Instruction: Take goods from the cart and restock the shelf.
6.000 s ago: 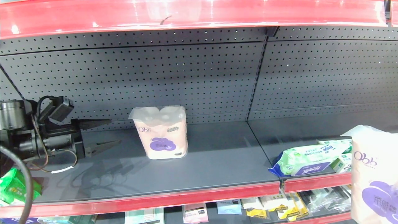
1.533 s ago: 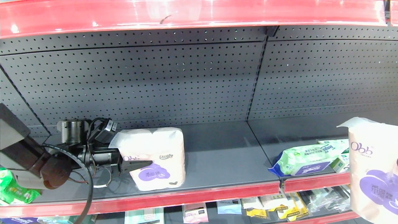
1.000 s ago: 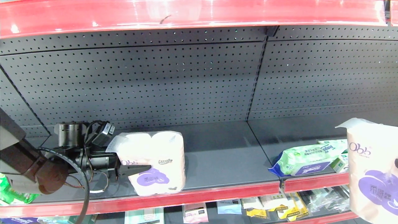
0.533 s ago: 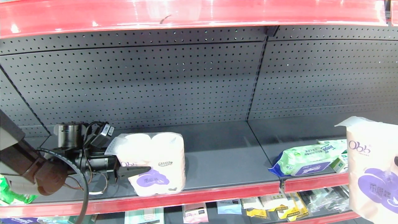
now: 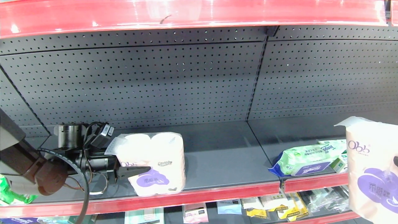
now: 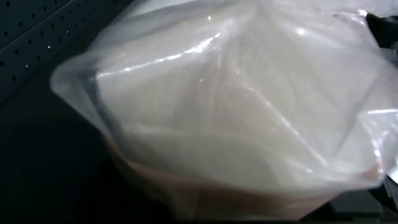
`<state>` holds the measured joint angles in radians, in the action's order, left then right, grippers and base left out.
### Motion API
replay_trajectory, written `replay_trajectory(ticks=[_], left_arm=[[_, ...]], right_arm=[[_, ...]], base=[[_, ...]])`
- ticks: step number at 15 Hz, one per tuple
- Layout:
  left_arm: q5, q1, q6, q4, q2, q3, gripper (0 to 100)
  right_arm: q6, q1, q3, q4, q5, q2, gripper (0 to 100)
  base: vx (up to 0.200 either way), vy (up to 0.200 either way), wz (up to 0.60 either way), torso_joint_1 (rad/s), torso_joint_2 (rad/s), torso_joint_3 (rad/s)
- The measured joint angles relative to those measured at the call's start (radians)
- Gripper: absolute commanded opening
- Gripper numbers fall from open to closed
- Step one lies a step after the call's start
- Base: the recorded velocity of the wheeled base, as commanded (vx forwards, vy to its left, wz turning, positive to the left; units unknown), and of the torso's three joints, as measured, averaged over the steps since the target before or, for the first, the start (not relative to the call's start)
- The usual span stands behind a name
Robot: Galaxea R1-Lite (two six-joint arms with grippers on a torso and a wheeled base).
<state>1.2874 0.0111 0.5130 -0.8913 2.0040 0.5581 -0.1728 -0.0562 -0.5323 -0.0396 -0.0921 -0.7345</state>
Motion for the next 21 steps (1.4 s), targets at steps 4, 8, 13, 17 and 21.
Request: replay_trajectory(ticks=[4, 8, 13, 17, 21], left_arm=[[-0.002, -0.001, 0.013, -0.001, 0.008, 0.008, 100], [-0.004, -0.001, 0.018, 0.0, 0.013, 0.007, 100], [-0.002, -0.002, -0.029, 0.0, -0.011, 0.006, 100], [0.006, -0.004, -0.105, 0.0, -0.089, -0.004, 100], [0.006, -0.009, -0.196, -0.001, -0.18, 0.004, 100]], right_arm=[[0.001, 0.0, 0.0, 0.0, 0.0, 0.0, 0], [0.001, 0.0, 0.002, 0.0, 0.001, -0.001, 0], [0.003, 0.0, 0.007, 0.0, 0.001, -0.003, 0], [0.003, 0.0, 0.009, 0.001, 0.001, -0.018, 0], [0.003, 0.0, 0.009, 0.001, 0.001, -0.026, 0]], base=[[0.0, 0.0, 0.0, 0.0, 0.0, 0.0], [0.0, 0.0, 0.0, 0.0, 0.0, 0.0], [0.0, 0.0, 0.0, 0.0, 0.0, 0.0], [0.0, 0.0, 0.0, 0.0, 0.0, 0.0], [0.0, 0.0, 0.0, 0.0, 0.0, 0.0]])
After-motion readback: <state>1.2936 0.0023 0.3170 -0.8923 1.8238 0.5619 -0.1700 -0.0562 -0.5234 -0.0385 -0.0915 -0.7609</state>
